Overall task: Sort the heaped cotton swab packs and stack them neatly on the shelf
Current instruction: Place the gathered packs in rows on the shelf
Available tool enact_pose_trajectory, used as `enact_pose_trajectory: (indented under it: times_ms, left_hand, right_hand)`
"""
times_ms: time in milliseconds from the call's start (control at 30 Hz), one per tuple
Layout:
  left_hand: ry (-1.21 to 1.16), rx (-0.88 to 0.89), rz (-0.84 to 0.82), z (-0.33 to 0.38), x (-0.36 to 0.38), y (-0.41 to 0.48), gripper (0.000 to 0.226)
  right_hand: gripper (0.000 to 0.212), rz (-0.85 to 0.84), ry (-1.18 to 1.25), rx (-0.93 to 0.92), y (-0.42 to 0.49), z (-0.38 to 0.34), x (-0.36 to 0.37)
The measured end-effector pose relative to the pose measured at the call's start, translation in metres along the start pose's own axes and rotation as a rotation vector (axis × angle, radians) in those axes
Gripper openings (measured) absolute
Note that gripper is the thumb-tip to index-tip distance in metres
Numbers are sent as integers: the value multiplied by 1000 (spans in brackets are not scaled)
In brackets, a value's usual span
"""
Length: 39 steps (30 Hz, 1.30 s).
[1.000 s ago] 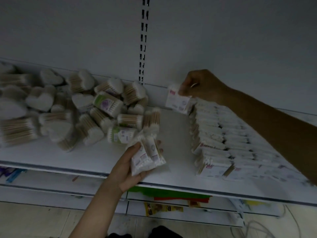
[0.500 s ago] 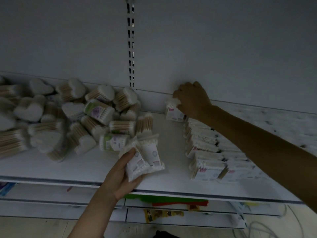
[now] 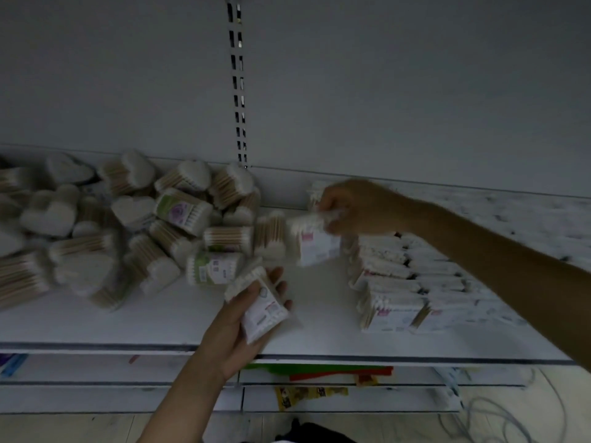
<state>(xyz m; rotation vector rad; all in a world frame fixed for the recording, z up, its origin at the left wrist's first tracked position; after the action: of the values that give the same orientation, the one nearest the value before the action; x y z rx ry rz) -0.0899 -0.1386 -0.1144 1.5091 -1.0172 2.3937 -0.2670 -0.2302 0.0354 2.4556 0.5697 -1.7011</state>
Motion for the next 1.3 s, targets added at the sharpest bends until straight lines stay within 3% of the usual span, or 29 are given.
enact_pose_trajectory:
  times_ms: [133,200,333,467,533,600,667,733,800,867,933,1067,1167,1300]
  left_hand:
    - [-31,48,35,1,-6,4,96]
    - [-21,66,26,1,-8,5,99]
    - [8,88,3,1,-9,5,95]
    - [-6,71,12,1,-10,7,90]
    - [-2,68,6,1,-10,6,82]
    - [88,80,-26,0,-4,5,81]
    - [251,90,-23,-2,0,3,78]
    - [468,108,-3,-3,3,3,88]
    - [685,196,-10,-3,5,4,107]
    - [802,301,-17,-3,8,3,99]
    - [798,331,-14,-3,8,3,89]
    - [726,335,-23,-5,8,4,93]
    - [742,362,-24,-6,7,2,69]
    - [748,405,7,-7,7,0,67]
  right_hand:
    - [20,198,20,70,5,29,-31]
    - [24,249,-118,83,13,38,-26]
    - [35,239,-613,106,24,46,2]
    - [44,233,-778,115,21,40,6]
    - [49,316,-700,42,12,25,4]
    - [43,421,-369,-21,-1,1,3]
    - [34,254,39,-8,-11,-26,20]
    - [33,-53,175,-20,-21,-53,55]
    - [29,-164,148,-77,-28,-66,76]
    - [24,-138,86,-98,-30,-64,72]
    - [20,-78,26,-85,-29,-53,52]
    - [17,138,61,54,-19,-5,-4]
    - [20,198,18,127,-5,24,-16]
    - [15,268,-240,131,10,38,1]
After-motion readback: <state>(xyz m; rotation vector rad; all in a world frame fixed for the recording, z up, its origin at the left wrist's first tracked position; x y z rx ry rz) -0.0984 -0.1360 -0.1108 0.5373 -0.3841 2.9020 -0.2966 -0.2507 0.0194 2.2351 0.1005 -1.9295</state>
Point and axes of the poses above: each hand's wrist, its own y-axis towards the middle knuckle, its own x-axis out of the palm, z = x × y, the point moved 5 cm from there along y, towards the middle knuckle, and after that the axes turned 4 degrees about z, right-handed, at the moved point
